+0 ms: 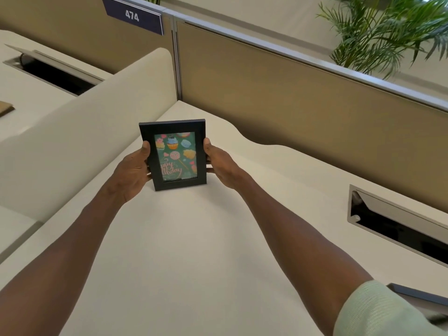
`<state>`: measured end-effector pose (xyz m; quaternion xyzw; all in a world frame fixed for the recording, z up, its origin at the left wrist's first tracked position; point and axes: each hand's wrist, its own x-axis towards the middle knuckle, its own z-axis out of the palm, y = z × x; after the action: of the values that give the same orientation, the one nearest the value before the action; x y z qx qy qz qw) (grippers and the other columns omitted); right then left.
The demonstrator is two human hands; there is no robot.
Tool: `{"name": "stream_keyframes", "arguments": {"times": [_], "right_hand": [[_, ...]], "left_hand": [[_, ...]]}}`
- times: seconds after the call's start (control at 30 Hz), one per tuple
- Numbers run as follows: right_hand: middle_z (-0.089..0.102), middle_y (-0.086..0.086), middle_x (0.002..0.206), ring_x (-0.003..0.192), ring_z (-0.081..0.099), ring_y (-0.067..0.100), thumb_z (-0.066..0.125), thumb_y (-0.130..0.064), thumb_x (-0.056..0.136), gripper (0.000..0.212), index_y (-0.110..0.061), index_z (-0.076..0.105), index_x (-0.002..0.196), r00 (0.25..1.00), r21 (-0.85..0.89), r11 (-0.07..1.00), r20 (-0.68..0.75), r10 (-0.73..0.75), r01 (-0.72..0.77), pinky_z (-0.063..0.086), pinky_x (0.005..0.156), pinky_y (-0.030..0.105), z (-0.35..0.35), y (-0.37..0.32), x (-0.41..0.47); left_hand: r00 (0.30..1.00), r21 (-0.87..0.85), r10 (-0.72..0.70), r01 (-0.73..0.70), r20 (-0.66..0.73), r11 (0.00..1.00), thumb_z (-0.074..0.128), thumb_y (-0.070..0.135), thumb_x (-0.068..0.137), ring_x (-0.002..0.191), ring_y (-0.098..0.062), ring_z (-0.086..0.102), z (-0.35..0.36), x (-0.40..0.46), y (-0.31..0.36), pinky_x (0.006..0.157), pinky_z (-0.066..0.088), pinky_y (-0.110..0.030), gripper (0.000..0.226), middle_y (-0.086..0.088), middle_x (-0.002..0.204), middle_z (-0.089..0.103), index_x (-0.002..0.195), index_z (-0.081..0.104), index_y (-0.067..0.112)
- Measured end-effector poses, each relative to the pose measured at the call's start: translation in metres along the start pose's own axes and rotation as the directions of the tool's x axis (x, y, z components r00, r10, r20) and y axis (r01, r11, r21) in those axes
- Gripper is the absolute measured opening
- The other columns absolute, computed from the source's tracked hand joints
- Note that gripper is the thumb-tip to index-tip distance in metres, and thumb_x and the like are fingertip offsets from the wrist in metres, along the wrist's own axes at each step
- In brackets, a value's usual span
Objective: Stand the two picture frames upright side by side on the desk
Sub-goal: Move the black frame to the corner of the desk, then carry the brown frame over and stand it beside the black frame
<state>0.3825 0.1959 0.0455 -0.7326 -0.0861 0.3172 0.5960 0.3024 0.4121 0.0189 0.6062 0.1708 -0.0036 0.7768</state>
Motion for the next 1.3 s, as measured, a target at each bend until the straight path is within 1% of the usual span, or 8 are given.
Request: {"name": "stream_keyframes", "arguments": {"times": [0.1,0.53,0.63,0.73,0.87,1.07,1.2,1.3], "right_hand": [[0.057,0.008,0.138,0.121,0.055,0.025,0.022,-0.056,0.101,0.058,-0.020,0.051,0.136,1.000,-0.007,1.000,0.009,-0.002,0.002,0.041,0.108,0.050,0.000,0.004,0.001],[0.045,0.008,0.150,0.135,0.043,0.026,0.018,-0.061,0.099,0.064,-0.023,0.036,0.148,1.000,-0.048,0.999,-0.028,0.000,-0.001,0.034,0.103,0.044,-0.004,0.002,-0.021],[0.042,0.012,0.150,0.136,0.041,0.028,0.021,-0.063,0.098,0.070,-0.019,0.030,0.151,0.996,-0.057,0.998,-0.085,0.027,-0.032,0.035,0.107,0.044,-0.007,0.007,-0.037],[0.043,0.012,0.150,0.136,0.041,0.027,0.023,-0.065,0.096,0.072,-0.019,0.030,0.151,0.994,-0.057,0.998,-0.103,0.033,-0.039,0.035,0.107,0.042,-0.010,0.013,-0.060],[0.049,0.010,0.144,0.130,0.046,0.026,0.024,-0.065,0.097,0.071,-0.017,0.036,0.148,0.989,-0.067,0.997,-0.144,0.030,-0.040,0.036,0.108,0.042,-0.011,0.022,-0.103],[0.056,0.008,0.131,0.120,0.052,0.022,0.027,-0.062,0.098,0.061,-0.016,0.051,0.132,0.977,-0.056,0.998,-0.212,0.003,-0.015,0.038,0.107,0.042,-0.015,0.035,-0.170],[0.058,0.005,0.127,0.119,0.053,0.022,0.030,-0.061,0.098,0.057,-0.016,0.054,0.124,0.968,-0.081,0.997,-0.247,-0.033,0.013,0.040,0.105,0.041,-0.026,0.040,-0.211],[0.061,0.004,0.123,0.117,0.054,0.022,0.032,-0.059,0.099,0.052,-0.017,0.056,0.119,0.956,-0.115,0.992,-0.281,-0.078,0.047,0.041,0.103,0.040,-0.036,0.044,-0.237]], "left_hand": [[1.000,0.032,-0.006,0.006,-0.013,0.999,0.053,0.061,0.084,0.110,-0.019,0.067,0.000,-0.001,-0.003,0.092,0.051,-0.041,0.048,0.005,0.117,0.074,0.116,0.068,0.029],[0.989,0.063,0.036,-0.027,-0.142,0.998,0.065,0.068,0.071,0.107,-0.015,0.067,0.006,-0.032,-0.027,0.095,0.045,-0.036,0.052,0.014,0.102,0.078,0.102,0.071,0.027],[0.979,0.073,0.025,-0.011,-0.203,0.997,0.064,0.069,0.071,0.113,-0.018,0.063,0.005,-0.044,-0.038,0.096,0.041,-0.035,0.064,0.015,0.104,0.075,0.115,0.065,0.023],[0.977,0.105,0.003,0.019,-0.213,0.994,0.068,0.076,0.062,0.121,-0.024,0.057,0.006,-0.061,-0.046,0.102,0.041,-0.038,0.094,0.000,0.124,0.066,0.133,0.056,0.016],[0.964,0.124,-0.063,0.098,-0.258,0.987,0.069,0.066,0.075,0.134,-0.039,0.047,0.017,-0.088,-0.054,0.113,0.036,-0.050,0.102,-0.025,0.146,0.047,0.147,0.035,0.003],[0.938,0.134,-0.145,0.195,-0.315,0.972,0.075,0.054,0.077,0.129,-0.032,0.052,0.047,-0.133,-0.068,0.113,0.038,-0.050,0.089,-0.015,0.143,0.051,0.146,0.038,0.012],[0.967,0.186,-0.139,0.180,-0.214,0.966,0.073,0.047,0.082,0.120,-0.027,0.058,0.083,-0.161,-0.070,0.104,0.044,-0.041,0.073,-0.010,0.132,0.059,0.140,0.049,0.010],[0.987,0.213,-0.128,0.147,-0.101,0.966,0.072,0.041,0.085,0.107,-0.022,0.061,0.116,-0.181,-0.070,0.093,0.044,-0.036,0.041,-0.003,0.114,0.065,0.119,0.066,0.018]]}}
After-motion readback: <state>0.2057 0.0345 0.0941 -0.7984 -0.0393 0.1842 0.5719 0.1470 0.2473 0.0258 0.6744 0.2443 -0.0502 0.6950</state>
